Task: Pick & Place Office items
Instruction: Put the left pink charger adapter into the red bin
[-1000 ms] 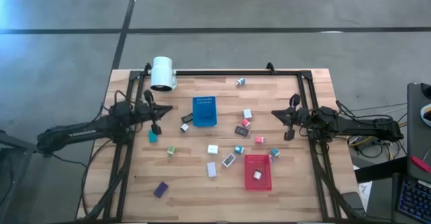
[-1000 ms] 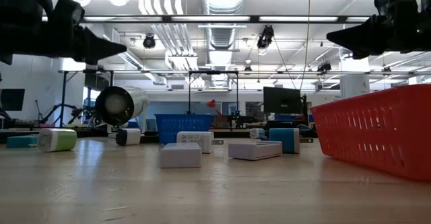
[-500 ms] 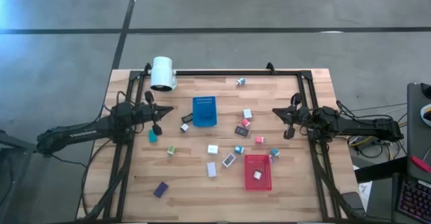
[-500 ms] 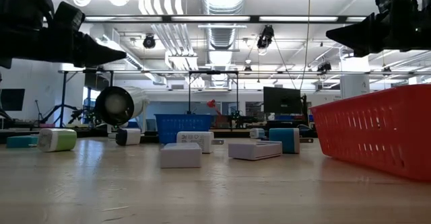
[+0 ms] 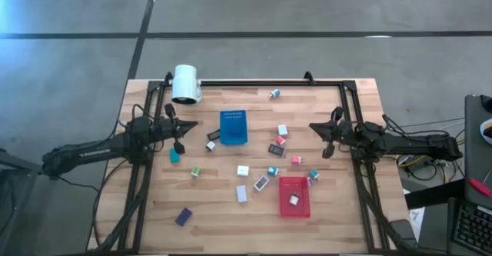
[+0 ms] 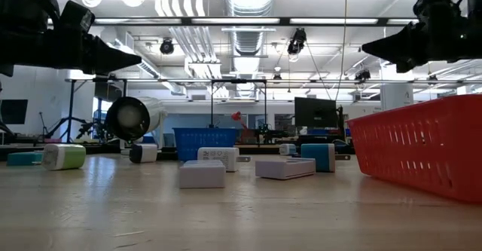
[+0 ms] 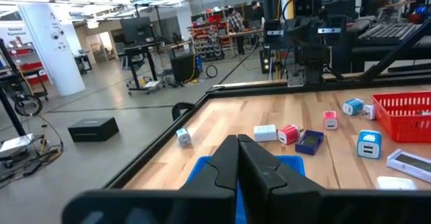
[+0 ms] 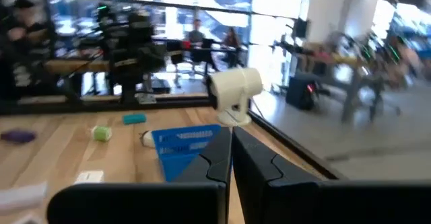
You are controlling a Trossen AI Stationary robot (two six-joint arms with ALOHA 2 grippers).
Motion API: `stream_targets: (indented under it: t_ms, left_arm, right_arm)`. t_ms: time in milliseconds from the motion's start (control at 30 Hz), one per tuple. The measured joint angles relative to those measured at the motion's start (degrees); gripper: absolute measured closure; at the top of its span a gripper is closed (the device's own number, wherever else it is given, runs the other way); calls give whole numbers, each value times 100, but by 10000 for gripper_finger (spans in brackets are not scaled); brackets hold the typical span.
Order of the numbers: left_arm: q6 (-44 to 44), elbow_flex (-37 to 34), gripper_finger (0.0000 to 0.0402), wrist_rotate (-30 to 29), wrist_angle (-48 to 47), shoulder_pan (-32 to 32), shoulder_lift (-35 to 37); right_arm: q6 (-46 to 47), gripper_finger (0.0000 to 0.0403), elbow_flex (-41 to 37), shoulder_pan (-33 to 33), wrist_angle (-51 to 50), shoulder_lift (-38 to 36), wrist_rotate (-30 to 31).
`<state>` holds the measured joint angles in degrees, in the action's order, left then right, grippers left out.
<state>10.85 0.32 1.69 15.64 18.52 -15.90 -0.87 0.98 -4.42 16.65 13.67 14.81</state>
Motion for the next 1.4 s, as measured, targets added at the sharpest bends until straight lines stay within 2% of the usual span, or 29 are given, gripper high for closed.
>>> stream_targets:
  t_ms: [100,300,433,567,733,900,1100,1233,1400]
  left_arm:
    - [-33,0,393,0,-2,0,0]
    - [-179,0,394,0,-2,0,-2]
    - [-190,0,393,0,-5,0,-4]
    - [-114,0,391,0,-31,0,-4]
    - [-105,0,393,0,-40,0,-9]
    - [-103,0,393,0,-109,0,-9]
    - [-35,0,394,0,-114,0,-11]
    - [-34,0,392,1,-117,0,-10]
    - [-33,0,395,0,-165,0,-11]
  right_arm:
    - [412,394,120,-2,7,206,272]
    - [941,394,789,2,-317,990,298]
    - [1905,394,1652,-94,-1931,1714,332]
    - [2106,394,2547,-190,-3221,2491,358]
    - [1406,394,3291,-201,-3612,3477,269]
    - [-197,394,3982,-197,-4101,4461,-263]
    - [-1418,385,5064,-233,-5179,5688,-313]
    - [-1881,348,5814,-278,-5956,6475,-406]
    - [-2339,276,6625,-278,-6575,7365,-836]
